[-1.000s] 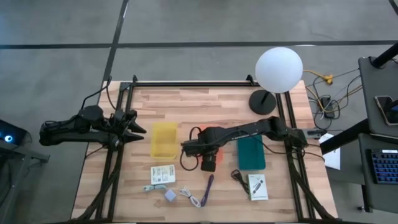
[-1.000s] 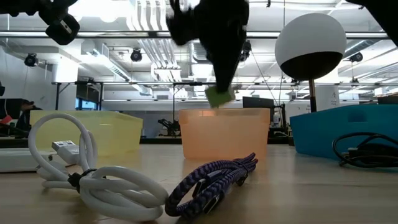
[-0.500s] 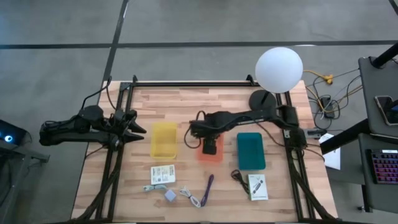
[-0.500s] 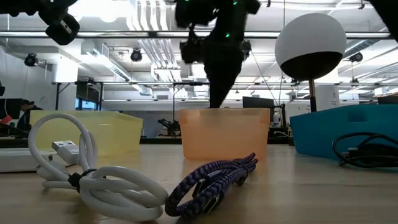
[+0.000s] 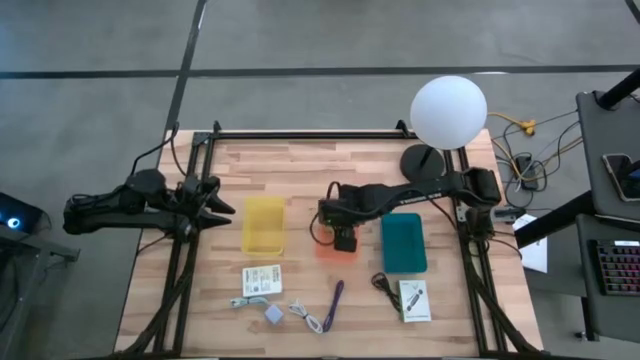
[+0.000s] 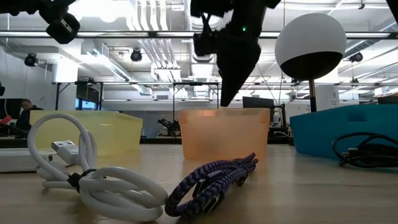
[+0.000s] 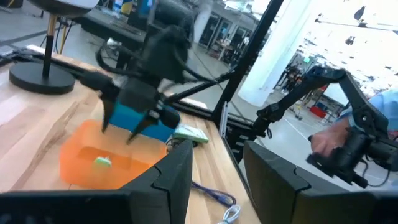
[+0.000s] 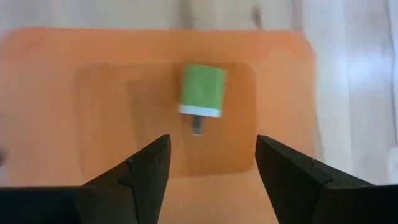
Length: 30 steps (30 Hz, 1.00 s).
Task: Pick and place items into bin
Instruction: Put the white charger adapter into the orange bin
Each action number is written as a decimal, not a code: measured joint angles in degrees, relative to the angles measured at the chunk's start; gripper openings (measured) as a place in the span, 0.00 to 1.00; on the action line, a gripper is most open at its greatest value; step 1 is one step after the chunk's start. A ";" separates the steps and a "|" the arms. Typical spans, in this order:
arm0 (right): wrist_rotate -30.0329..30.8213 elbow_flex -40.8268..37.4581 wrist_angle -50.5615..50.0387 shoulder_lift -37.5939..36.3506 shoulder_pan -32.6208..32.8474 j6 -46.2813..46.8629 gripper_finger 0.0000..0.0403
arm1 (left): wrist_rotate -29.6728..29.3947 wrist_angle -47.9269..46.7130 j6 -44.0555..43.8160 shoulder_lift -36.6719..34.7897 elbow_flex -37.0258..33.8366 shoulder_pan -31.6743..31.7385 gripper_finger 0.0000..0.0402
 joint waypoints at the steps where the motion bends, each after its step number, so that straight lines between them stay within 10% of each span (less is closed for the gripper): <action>1: -0.15 0.32 0.47 0.00 0.91 -0.67 0.56 | -0.01 0.27 0.03 0.00 0.00 0.02 0.32; 17: -7.31 11.56 9.06 9.28 12.44 -0.61 0.56 | -1.36 16.61 -4.36 1.82 -0.02 0.00 0.32; 30: -5.53 31.75 3.44 23.69 14.68 10.58 0.56 | 0.81 1.79 -5.69 5.07 0.00 -3.40 0.32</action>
